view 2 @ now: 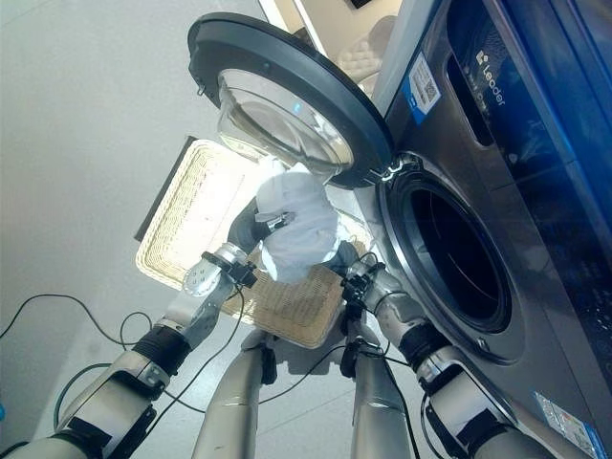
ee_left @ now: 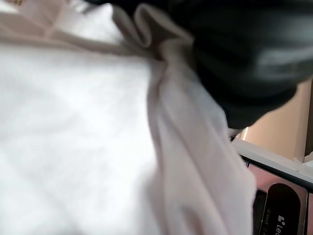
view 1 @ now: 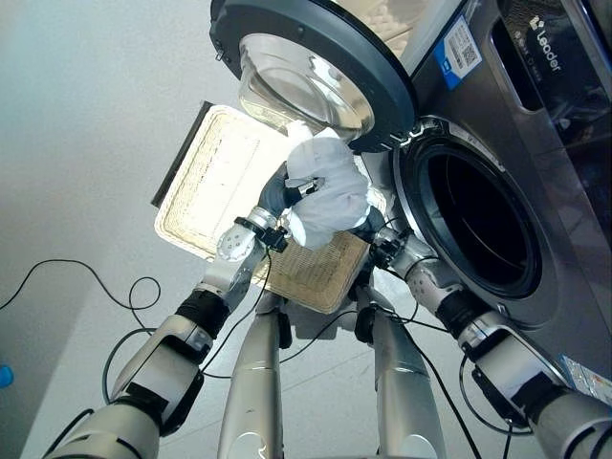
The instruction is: Put the clothes into the washing machine.
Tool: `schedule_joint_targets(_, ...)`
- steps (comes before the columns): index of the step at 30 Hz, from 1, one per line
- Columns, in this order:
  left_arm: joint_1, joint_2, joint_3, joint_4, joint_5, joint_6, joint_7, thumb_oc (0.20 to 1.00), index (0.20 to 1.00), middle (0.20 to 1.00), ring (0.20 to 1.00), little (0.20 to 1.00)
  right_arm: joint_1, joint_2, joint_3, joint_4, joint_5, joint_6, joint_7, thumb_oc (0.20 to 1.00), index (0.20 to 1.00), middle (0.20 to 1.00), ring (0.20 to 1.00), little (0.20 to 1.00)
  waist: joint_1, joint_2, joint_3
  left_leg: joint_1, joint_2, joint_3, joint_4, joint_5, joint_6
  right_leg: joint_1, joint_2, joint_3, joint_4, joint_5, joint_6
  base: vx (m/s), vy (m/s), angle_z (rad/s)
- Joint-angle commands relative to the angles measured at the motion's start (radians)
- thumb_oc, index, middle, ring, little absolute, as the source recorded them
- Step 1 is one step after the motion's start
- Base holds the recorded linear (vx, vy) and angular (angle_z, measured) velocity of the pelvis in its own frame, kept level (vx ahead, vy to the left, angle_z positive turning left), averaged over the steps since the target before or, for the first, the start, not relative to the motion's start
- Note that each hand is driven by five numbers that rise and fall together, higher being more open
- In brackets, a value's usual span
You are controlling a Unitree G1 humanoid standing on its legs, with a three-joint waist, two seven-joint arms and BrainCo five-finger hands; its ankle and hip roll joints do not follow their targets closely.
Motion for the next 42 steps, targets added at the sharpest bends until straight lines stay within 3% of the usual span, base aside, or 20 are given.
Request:
schedule_joint_targets(1,-0.017,-0.051,0.012,-0.089,0.053,-0.007,-0.001,0.200,0.200,0.200,0.200,0.200,-0.027,0.030,-0.039,-0.181,0.115,-0.083,0.161,1.000,1.000,1.000,1.000,1.000,0.005,0.046,-0.022,0.005,-0.034,0.024,-0.016,-0.031,-0.051,0.013,-0.022,-0.024,0.082,-0.071,0.147,0.00,0.000,0.00)
schedule_joint_targets(6,-0.015,-0.065,0.028,-0.064,0.065,0.003,-0.011,0.200,0.200,0.200,0.200,0.200,-0.010,0.071,-0.068,-0.224,0.199,-0.060,0.236,1.000,1.000,1.000,1.000,1.000,0.000,0.038,-0.022,0.000,-0.027,0.026,-0.010,-0.034,-0.053,0.008,-0.026,-0.027,0.089,-0.075,0.151,0.00,0.000,0.00)
schedule_joint_targets(17,-0.028,-0.098,0.011,-0.028,0.069,-0.005,-0.022,0.200,0.200,0.200,0.200,0.200,-0.031,0.127,-0.046,-0.204,0.229,-0.017,0.278,1.000,1.000,1.000,1.000,1.000,0.000,0.038,-0.022,0.000,-0.023,0.027,-0.014,-0.030,-0.055,0.012,-0.027,-0.032,0.081,-0.073,0.150,0.00,0.000,0.00)
schedule_joint_targets(28,-0.047,-0.114,0.000,-0.004,0.056,0.001,-0.055,0.200,0.200,0.200,0.200,0.200,-0.059,0.120,-0.021,-0.092,0.150,0.108,0.317,1.000,1.000,1.000,1.000,1.000,0.007,0.037,-0.022,-0.002,-0.025,0.019,-0.009,-0.031,-0.057,0.013,-0.033,-0.037,0.085,-0.071,0.151,0.00,0.000,0.00)
schedule_joint_targets(32,-0.054,-0.104,-0.001,0.025,0.050,0.007,-0.071,0.200,0.200,0.200,0.200,0.200,-0.075,0.081,-0.026,0.030,0.136,0.171,0.410,1.000,1.000,1.000,1.000,1.000,0.015,0.037,-0.022,0.001,-0.025,0.014,-0.007,-0.032,-0.058,0.017,-0.034,-0.040,0.088,-0.073,0.151,0.00,0.000,0.00)
schedule_joint_targets(42,-0.061,-0.108,-0.029,0.071,0.050,0.040,-0.072,0.200,0.200,0.200,0.200,0.200,-0.089,0.075,-0.015,0.101,0.184,0.172,0.571,1.000,1.000,1.000,1.000,1.000,0.017,0.040,-0.022,-0.012,-0.029,0.010,-0.006,-0.027,-0.060,0.003,-0.027,-0.037,0.090,-0.069,0.152,0.00,0.000,0.00)
